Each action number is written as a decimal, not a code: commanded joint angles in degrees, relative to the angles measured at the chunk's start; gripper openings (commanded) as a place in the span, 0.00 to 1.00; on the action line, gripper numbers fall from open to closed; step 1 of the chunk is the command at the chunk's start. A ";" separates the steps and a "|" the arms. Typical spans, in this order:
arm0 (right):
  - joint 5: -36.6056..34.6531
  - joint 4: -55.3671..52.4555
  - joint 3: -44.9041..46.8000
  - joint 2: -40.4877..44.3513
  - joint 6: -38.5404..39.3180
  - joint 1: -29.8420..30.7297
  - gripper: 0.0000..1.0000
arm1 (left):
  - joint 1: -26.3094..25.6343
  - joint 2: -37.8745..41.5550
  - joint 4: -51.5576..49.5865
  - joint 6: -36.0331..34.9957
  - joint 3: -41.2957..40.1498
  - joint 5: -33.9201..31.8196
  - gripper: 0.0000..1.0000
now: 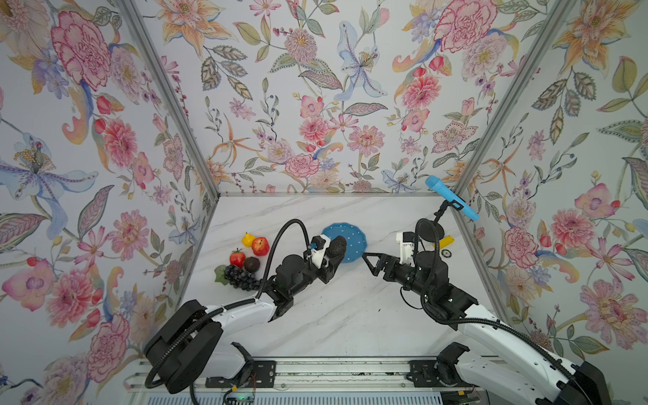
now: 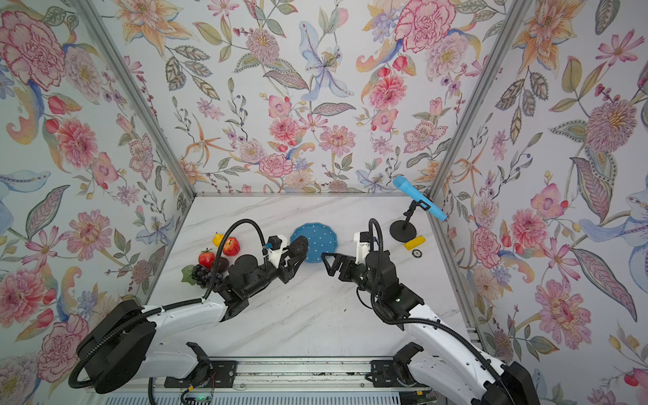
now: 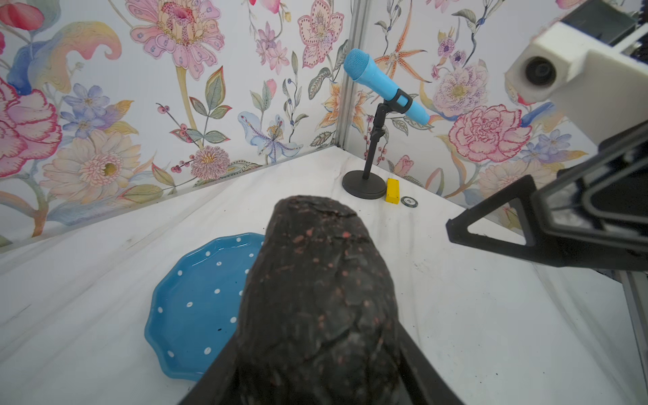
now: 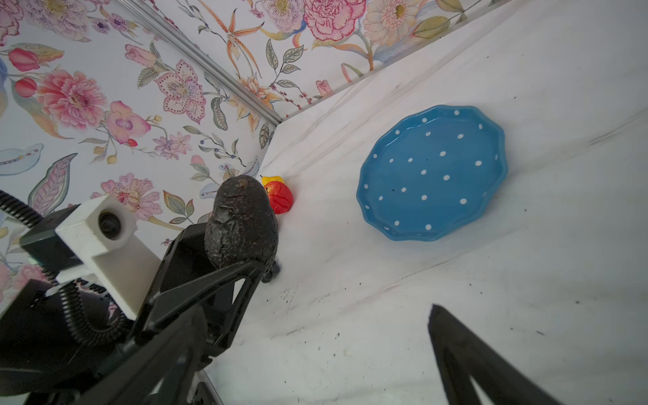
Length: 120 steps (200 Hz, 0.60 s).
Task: Arrange fruit in a fruit bowl
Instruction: Place the fruit in the fruit bowl.
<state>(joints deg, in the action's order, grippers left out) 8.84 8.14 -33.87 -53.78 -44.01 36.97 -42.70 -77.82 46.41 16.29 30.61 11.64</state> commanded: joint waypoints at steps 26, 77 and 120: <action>1.31 7.67 -2.60 -3.13 -0.77 4.09 0.99 | -3.12 -2.05 7.82 -3.12 -0.84 1.45 0.53; 1.32 6.42 -4.34 -4.65 0.31 5.25 0.94 | -5.25 -1.85 8.28 -4.26 -1.39 1.52 0.54; 1.58 5.78 -5.36 -6.50 0.43 5.58 0.92 | -5.97 -1.63 8.62 -4.76 -1.36 2.36 0.54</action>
<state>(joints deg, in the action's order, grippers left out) 9.91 13.61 -37.32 -59.00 -43.92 42.04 -47.70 -79.40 52.42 13.15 29.85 12.21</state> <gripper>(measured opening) 0.925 0.537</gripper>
